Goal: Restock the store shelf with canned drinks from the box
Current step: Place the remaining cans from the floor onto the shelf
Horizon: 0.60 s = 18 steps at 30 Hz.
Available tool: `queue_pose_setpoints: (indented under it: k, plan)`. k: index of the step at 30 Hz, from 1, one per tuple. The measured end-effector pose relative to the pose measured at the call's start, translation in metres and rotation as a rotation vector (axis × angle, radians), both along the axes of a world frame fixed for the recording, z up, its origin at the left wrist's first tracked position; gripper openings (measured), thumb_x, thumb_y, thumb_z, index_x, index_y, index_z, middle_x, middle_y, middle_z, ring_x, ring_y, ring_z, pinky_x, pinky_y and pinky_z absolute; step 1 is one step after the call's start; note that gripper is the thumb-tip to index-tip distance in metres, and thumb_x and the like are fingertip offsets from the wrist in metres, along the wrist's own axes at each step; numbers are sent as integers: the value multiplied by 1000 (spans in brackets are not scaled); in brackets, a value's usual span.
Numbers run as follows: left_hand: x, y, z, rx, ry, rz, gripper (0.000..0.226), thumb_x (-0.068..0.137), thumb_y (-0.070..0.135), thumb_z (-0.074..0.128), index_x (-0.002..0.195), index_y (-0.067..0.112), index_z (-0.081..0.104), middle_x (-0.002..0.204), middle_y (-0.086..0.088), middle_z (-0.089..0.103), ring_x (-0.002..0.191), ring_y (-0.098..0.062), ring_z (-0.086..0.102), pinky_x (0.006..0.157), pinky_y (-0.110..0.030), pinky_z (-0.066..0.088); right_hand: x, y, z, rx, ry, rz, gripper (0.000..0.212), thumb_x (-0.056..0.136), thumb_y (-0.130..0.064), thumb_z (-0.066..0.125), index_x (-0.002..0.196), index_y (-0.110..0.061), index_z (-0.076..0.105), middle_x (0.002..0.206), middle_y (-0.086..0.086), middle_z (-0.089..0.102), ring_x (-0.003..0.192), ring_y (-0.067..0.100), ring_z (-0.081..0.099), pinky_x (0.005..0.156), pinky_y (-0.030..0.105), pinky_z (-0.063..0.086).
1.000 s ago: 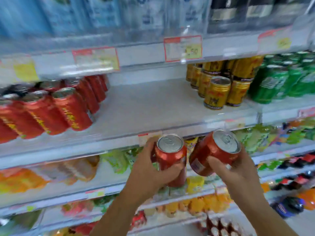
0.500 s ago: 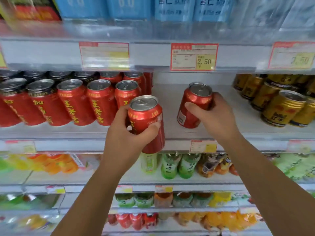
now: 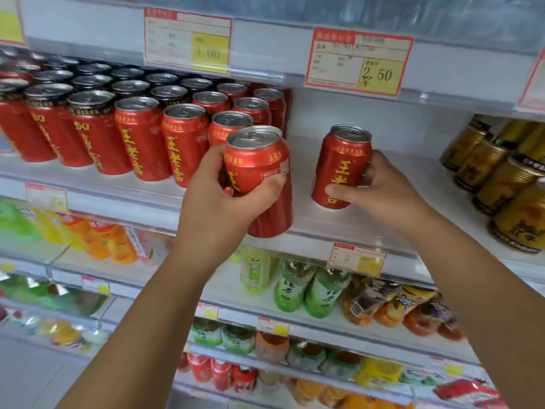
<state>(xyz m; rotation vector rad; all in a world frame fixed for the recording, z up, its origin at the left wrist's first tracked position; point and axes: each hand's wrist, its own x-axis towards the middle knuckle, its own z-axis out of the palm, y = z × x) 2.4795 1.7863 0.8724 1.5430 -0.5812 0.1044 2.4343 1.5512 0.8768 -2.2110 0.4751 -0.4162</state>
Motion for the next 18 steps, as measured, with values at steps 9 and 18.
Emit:
queue_pose_setpoints:
  k: [9, 18]
  plan:
    - [13, 6, -5, 25, -73, 11, 55, 72, 28, 82, 121, 21, 59, 107, 9, 70, 96, -2, 66, 79, -12, 49, 84, -30, -1, -115, -70, -96, 76, 73, -39, 81, 130, -10, 40, 129, 5, 56, 115, 22, 56, 86, 30, 43]
    - [19, 6, -1, 39, -79, 12, 53, 73, 31, 78, 121, 20, 58, 106, 10, 69, 94, 4, 64, 77, -8, 46, 126, -37, -14, -36, -146, -99, 77, 77, -29, 78, 138, -13, 35, 130, 8, 56, 113, 24, 58, 87, 29, 43]
